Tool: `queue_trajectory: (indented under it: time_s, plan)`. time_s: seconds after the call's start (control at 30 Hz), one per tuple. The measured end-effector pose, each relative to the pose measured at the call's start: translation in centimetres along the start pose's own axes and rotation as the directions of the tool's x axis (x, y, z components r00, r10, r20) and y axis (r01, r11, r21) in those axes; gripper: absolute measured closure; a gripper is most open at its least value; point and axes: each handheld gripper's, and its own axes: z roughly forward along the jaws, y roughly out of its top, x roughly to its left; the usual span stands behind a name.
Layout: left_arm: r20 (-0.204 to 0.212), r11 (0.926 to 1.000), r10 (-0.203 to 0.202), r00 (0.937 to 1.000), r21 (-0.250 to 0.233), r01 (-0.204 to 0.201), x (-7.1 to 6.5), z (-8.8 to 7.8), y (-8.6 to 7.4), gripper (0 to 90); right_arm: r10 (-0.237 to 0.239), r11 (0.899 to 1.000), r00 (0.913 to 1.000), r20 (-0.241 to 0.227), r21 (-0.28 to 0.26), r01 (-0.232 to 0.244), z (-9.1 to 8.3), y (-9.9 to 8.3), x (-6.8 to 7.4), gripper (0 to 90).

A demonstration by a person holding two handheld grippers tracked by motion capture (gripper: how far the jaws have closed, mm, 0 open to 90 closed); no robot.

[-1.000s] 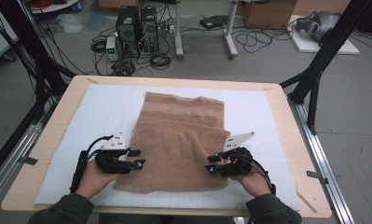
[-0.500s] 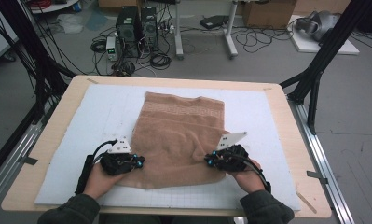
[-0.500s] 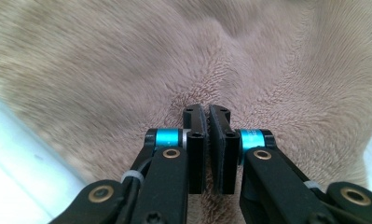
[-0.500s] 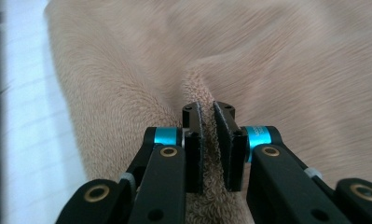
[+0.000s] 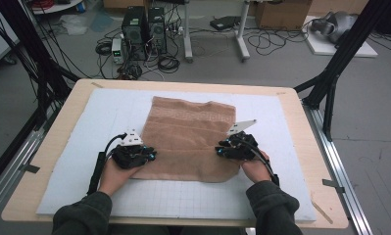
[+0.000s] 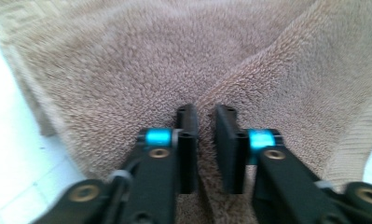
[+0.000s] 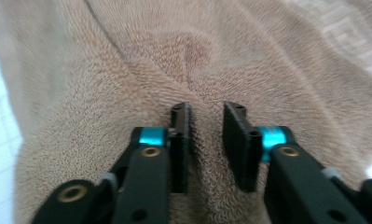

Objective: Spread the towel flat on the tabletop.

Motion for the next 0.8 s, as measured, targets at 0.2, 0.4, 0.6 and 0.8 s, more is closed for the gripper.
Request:
queue_trajectory:
  time_s: [0.2,0.4,0.6,0.8]
  plan:
    - [0.01,0.9997,0.019,0.9998,-0.018,-0.019,-0.1,-2.0,0.0,65.9,-0.026,0.996,0.9997,0.002,-0.083,0.026,-3.7,-0.6,1.0,66.1]
    - [0.015,0.9984,0.033,0.9994,0.045,-0.033,0.1,-2.2,-1.3,60.0,-0.067,0.995,0.9971,-0.036,-0.071,0.064,-4.6,-2.0,2.4,59.6]
    - [0.029,0.9931,0.048,0.9984,0.106,-0.051,0.1,-0.9,-1.9,63.7,-0.053,0.999,0.997,-0.055,0.002,0.053,-2.5,-3.4,2.3,61.9]
    - [0.049,0.9914,0.085,0.9952,0.096,-0.089,-0.7,-1.5,-1.7,83.8,-0.047,0.999,0.9957,-0.08,0.014,0.048,-1.8,-3.6,2.6,78.9]
